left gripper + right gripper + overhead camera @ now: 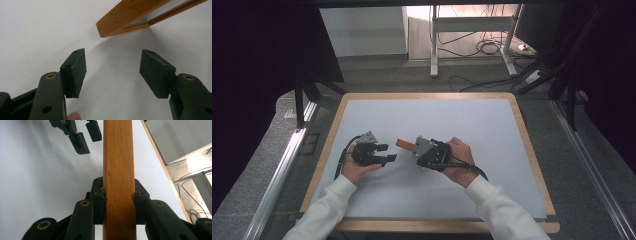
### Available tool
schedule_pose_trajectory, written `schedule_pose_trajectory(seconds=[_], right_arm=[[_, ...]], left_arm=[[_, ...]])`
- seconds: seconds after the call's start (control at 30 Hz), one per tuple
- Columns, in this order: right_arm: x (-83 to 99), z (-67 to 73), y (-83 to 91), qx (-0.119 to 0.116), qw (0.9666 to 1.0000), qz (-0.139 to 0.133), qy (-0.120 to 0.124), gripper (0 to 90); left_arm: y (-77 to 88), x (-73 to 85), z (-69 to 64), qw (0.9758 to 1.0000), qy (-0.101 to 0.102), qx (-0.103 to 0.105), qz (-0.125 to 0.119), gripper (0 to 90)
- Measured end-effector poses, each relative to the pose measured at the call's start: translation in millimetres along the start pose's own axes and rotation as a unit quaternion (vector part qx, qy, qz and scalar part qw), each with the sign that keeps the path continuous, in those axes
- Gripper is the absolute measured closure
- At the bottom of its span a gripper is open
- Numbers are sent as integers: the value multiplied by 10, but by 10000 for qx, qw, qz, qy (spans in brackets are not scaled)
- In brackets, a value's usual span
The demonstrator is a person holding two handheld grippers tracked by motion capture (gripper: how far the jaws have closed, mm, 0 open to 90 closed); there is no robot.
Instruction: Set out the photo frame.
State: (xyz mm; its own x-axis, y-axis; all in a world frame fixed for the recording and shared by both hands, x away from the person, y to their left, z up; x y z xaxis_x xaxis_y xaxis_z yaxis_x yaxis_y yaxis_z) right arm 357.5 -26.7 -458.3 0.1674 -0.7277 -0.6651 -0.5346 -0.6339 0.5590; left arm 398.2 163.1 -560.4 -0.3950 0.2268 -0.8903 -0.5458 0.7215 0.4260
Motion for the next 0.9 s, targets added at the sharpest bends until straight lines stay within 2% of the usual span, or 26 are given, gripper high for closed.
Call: schedule_pose_trajectory(seconds=[0.2,0.5,0.63,0.9], right_arm=[[-50,-47,39,-195,9995,-55,-234,700],[-96,-63,133,-408,9984,-149,-362,700],[-108,-35,209,-604,9970,-211,-441,700],[-80,24,243,-934,9935,-257,-605,699]], left_arm=[[1,-3,4,10000,-18,-10,-9,381],[-2,2,5,10000,-18,-7,4,381],[-5,3,-1,10000,-30,0,15,381],[-17,11,-10,10000,-65,17,63,381]])
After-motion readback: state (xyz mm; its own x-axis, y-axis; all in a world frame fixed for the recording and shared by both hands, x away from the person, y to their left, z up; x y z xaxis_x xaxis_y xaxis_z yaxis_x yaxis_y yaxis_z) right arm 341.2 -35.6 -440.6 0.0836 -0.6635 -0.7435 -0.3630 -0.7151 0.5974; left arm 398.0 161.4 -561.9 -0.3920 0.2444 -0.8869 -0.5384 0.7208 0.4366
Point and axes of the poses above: each handheld gripper's, and its own axes: y roughly backward along the jaws, x roughly out of its underside, z roughly to its left, the point moved 6 cm from there along -y, roughly forward along the jaws, and after that the axes turned 11 degrees about -z, right-handed, at the moved point
